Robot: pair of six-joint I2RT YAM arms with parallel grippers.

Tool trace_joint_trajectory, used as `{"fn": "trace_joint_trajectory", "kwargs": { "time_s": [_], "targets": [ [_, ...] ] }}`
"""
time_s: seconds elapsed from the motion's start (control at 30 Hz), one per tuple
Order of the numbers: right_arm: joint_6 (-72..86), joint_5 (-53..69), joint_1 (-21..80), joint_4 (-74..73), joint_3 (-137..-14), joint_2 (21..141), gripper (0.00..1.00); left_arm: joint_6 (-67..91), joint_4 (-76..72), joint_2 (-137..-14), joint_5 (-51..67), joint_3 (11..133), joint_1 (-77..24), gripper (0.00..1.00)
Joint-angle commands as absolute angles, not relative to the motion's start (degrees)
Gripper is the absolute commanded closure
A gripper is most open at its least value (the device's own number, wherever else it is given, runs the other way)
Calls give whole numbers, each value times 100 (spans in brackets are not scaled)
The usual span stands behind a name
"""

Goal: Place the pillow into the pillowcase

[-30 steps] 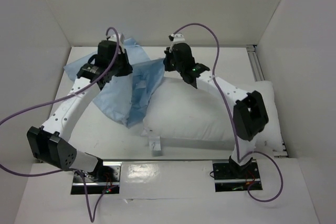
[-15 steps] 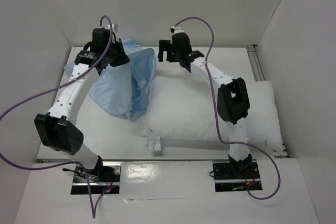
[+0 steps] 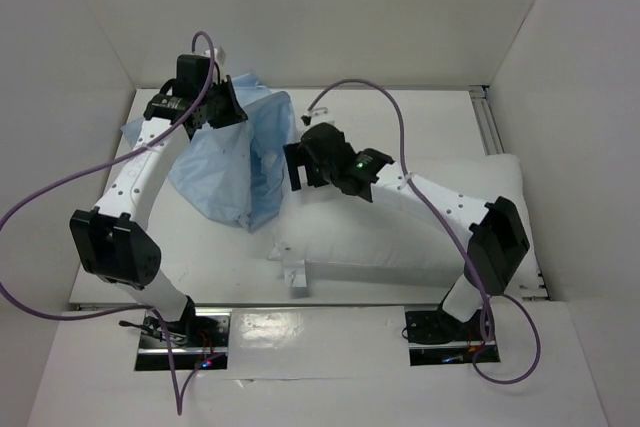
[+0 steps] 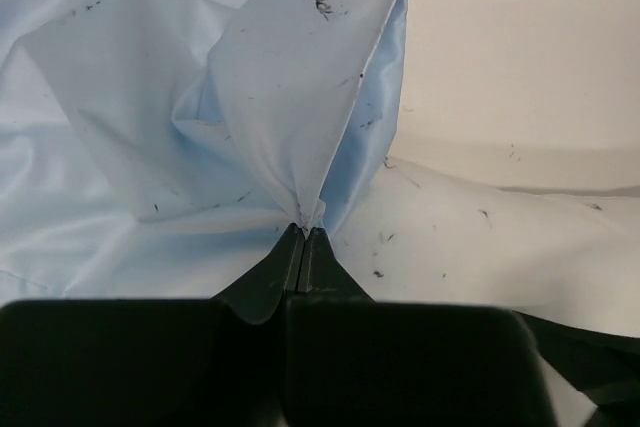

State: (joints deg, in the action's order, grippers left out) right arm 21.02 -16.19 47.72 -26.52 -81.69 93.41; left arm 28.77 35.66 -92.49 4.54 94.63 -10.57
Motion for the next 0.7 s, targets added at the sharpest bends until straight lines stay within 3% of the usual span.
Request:
{"fn": "trace_joint_trajectory", "kwargs": {
  "time_s": [0.0,0.07,0.13,0.17,0.2,0.23,0.5,0.67],
  "targets": [
    [2601,-1777,4711,-2980,-7472,9553,1,2804,3480,-9229,563,9729,-1020,100],
    [2602,-1714,4711,-2848,-7270,9606,1,2804,3480,-9229,563,9782,-1020,100],
    [2602,-1617,4711,-2769,-7110,9606,21,2804,3480,-9229,615,9782,-1020,100],
    [2532,-1617,4711,-2769,-7110,9432,71,2743,3480,-9176,615,9782,-1020,100],
    [2531,-1730,4711,-2769,-7110,9326,93,2690,3480,-9176,615,9782,-1020,100],
    [2479,-1932,4711,-2856,-7110,9212,100,2689,3480,-9176,615,9782,-1020,100],
    [2058,-2338,4711,-2970,-7276,7455,100,2514,3586,-9053,686,9782,-914,100],
    [1794,-2014,4825,-2989,-7681,7269,100,2514,3586,-9053,869,9834,-914,100]
  ]
}}
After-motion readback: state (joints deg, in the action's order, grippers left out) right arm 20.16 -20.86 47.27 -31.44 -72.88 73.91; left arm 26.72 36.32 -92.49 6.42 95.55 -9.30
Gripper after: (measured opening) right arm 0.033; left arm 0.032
